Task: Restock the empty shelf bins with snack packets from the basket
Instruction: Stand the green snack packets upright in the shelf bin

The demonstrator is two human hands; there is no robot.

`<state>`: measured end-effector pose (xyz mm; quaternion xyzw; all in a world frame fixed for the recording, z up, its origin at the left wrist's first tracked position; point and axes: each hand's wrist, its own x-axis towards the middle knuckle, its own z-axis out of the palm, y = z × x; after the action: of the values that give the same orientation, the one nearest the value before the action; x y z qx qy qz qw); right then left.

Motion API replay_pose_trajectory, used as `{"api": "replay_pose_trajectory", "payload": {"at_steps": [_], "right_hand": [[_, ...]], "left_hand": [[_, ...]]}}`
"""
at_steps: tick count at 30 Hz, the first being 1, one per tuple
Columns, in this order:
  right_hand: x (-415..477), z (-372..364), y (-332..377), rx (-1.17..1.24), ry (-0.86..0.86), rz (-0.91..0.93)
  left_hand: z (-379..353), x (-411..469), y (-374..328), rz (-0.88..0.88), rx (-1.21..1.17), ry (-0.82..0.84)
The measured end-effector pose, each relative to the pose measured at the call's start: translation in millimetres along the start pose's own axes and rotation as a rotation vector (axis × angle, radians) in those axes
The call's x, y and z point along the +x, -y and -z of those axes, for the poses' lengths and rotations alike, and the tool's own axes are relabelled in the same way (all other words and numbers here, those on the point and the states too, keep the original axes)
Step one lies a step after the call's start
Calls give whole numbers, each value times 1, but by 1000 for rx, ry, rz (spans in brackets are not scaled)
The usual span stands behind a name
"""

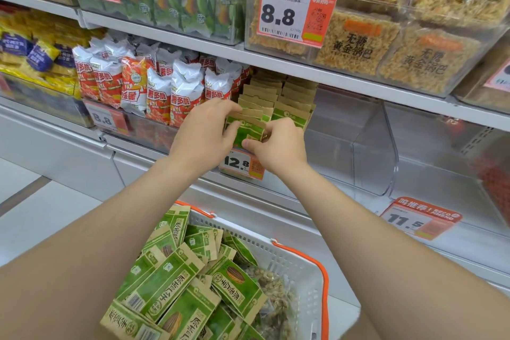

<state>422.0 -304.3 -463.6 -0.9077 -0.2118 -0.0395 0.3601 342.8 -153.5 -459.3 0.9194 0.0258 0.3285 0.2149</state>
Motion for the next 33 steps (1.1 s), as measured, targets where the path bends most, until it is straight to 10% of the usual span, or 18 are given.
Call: {"api": "replay_pose_trajectory", "payload": {"at_steps": [10,22,33], "right_hand": [[2,8,-1,45,-4,30],[4,40,2,68,122,-230],[-6,40,12,225,269,-182]], "left_hand": [[-5,13,-2,53,-79,-88],[-6,6,-16,-67,433,80],[-34,-11,-38,86,283,9]]}}
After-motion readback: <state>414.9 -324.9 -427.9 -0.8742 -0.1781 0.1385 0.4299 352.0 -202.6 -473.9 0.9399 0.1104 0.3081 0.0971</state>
